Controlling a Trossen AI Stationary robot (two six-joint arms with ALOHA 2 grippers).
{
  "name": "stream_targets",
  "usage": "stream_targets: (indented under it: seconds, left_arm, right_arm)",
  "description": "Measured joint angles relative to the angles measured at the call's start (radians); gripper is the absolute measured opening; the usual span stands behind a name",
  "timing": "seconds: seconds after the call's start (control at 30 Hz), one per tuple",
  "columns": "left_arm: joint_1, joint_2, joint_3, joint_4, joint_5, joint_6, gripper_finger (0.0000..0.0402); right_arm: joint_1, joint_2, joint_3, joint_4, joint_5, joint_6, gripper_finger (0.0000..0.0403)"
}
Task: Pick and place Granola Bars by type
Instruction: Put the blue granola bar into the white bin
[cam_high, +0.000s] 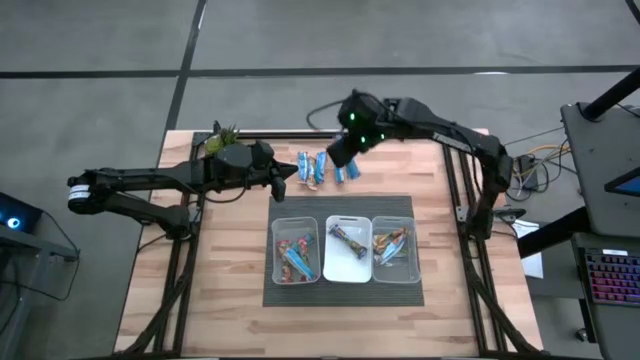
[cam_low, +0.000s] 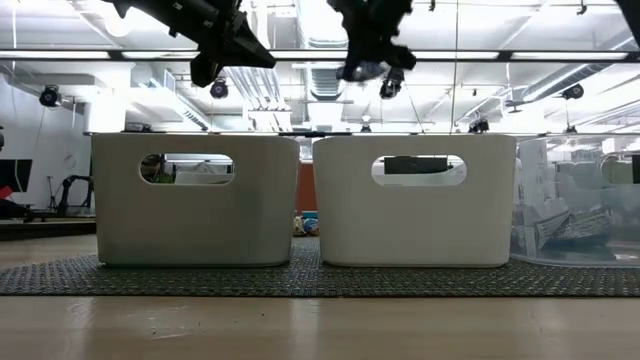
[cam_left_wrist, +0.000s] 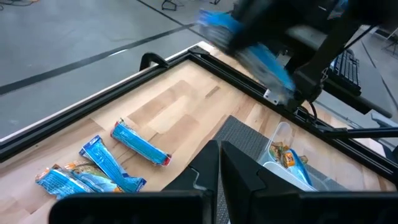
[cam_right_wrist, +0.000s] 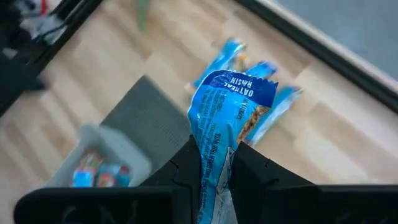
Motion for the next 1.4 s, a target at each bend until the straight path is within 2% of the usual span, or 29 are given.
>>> stream_targets:
  seconds: [0.3, 0.53, 0.7, 0.83, 0.97, 1.1, 1.4]
  left_arm:
    - [0.000, 0.000, 0.000, 0.000, 0.000, 0.004, 0.0000]
    - [-0.001, 0.000, 0.000, -0.055, 0.007, 0.005, 0.0000]
    - [-0.001, 0.000, 0.000, -0.078, 0.009, 0.005, 0.0000]
    - [-0.001, 0.000, 0.000, -0.079, 0.008, 0.005, 0.0000]
    - [-0.001, 0.000, 0.000, -0.079, 0.009, 0.005, 0.0000]
    - [-0.001, -0.001, 0.000, -0.079, 0.009, 0.005, 0.0000]
    - [-0.001, -0.003, 0.000, -0.079, 0.009, 0.005, 0.0000]
  right_arm:
    - [0.181, -0.011, -0.001, -0.154, 0.019, 0.055, 0.0054]
    - [0.284, -0.010, -0.031, -0.175, 0.018, 0.107, 0.0054]
    - [0.336, -0.009, -0.108, -0.165, 0.014, 0.146, 0.0054]
    - [0.361, -0.009, -0.195, -0.091, -0.022, 0.190, 0.0054]
    - [0.392, -0.009, -0.286, 0.078, -0.093, 0.231, 0.0054]
    - [0.417, -0.009, -0.366, 0.177, -0.123, 0.268, 0.0054]
    - [0.437, -0.009, -0.451, 0.210, -0.124, 0.268, 0.0054]
